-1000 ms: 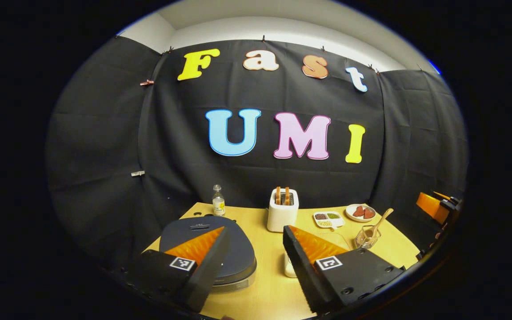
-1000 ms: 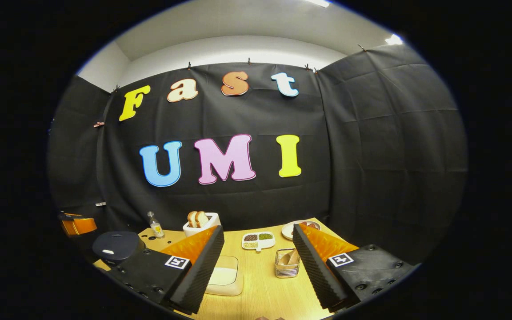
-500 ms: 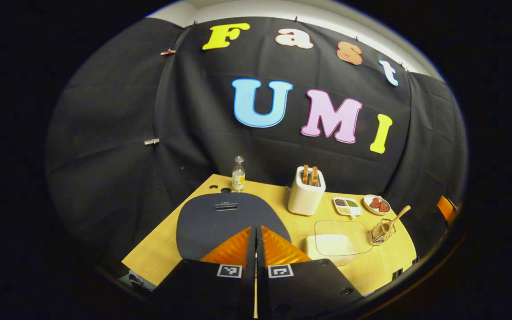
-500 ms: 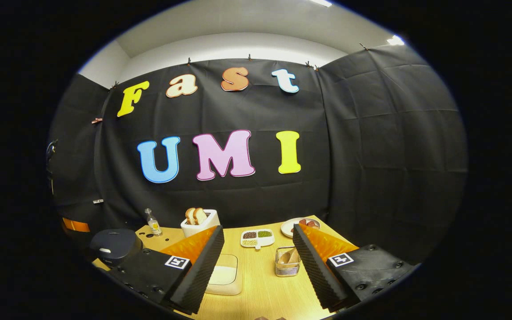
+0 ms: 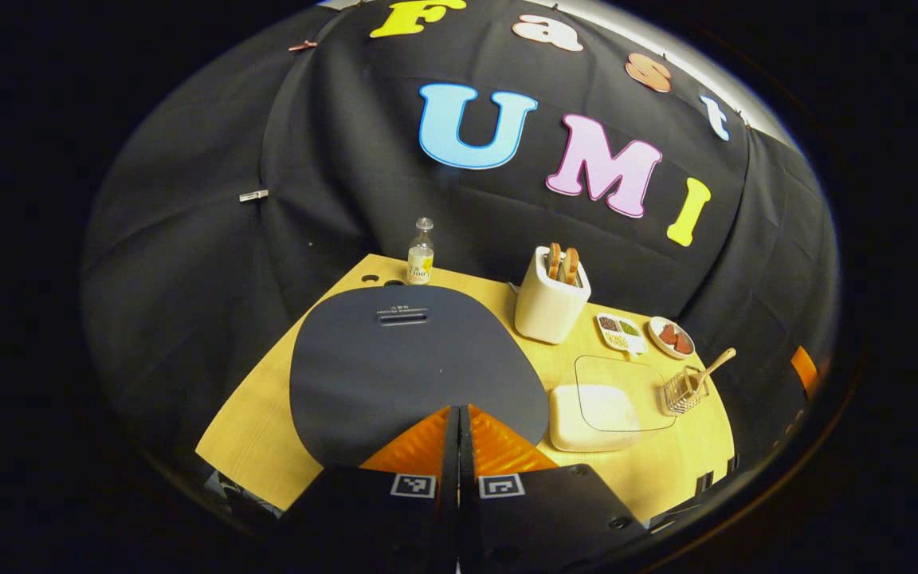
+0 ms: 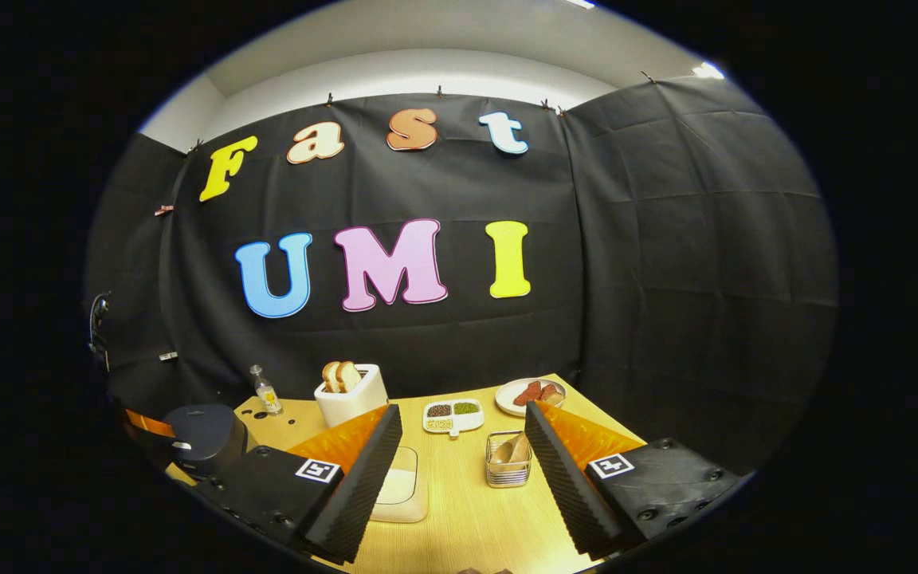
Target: Close the left gripper, press the button to open the rice cooker; take a wooden spoon from the chopstick holder with the right hand, scoop a spoonful of rice and pour it into the rice cooker, then put the wooden spoon back into the chopstick holder.
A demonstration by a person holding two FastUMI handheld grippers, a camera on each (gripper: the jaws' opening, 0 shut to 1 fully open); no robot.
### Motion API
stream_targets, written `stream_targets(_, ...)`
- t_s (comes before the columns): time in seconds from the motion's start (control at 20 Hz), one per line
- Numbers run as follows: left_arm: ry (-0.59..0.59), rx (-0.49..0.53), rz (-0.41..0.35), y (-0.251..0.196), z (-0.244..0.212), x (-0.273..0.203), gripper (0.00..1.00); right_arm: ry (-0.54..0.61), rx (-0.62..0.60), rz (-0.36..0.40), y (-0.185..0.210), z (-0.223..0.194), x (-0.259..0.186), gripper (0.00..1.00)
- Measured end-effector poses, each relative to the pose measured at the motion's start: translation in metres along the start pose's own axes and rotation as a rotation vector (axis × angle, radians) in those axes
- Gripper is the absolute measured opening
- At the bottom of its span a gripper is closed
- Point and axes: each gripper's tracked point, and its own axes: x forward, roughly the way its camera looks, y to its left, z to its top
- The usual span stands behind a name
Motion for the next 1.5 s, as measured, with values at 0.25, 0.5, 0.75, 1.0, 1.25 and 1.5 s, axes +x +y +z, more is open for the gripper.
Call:
stream_targets(0.25,0.041,0.041,0.004,-0.002,-0.019,0.009,0.06,0.03,0.013,-0.018,-0.006,-0.011,-0.003,0.97)
stream_targets(0.5,0.049,-0.004,0.013,-0.001,-0.02,0.007,0.06,0.054,0.01,-0.023,-0.008,-0.021,-0.007,0.97)
stream_targets(0.75,0.055,-0.081,-0.015,-0.002,-0.022,0.008,0.06,0.058,0.011,-0.004,0.002,-0.022,-0.006,0.98)
stream_targets(1.0,-0.128,-0.025,0.039,-0.006,0.014,-0.021,0.06,0.063,0.002,0.015,0.004,-0.02,-0.005,0.97)
stream_targets(1.25,-0.457,0.045,0.09,-0.03,0.112,-0.095,0.06,0.072,-0.024,0.003,-0.006,-0.016,0.005,0.97)
stream_targets(1.5,-0.437,0.07,0.025,-0.062,0.098,-0.089,0.27,0.047,-0.052,-0.042,-0.035,0.003,0.025,0.97)
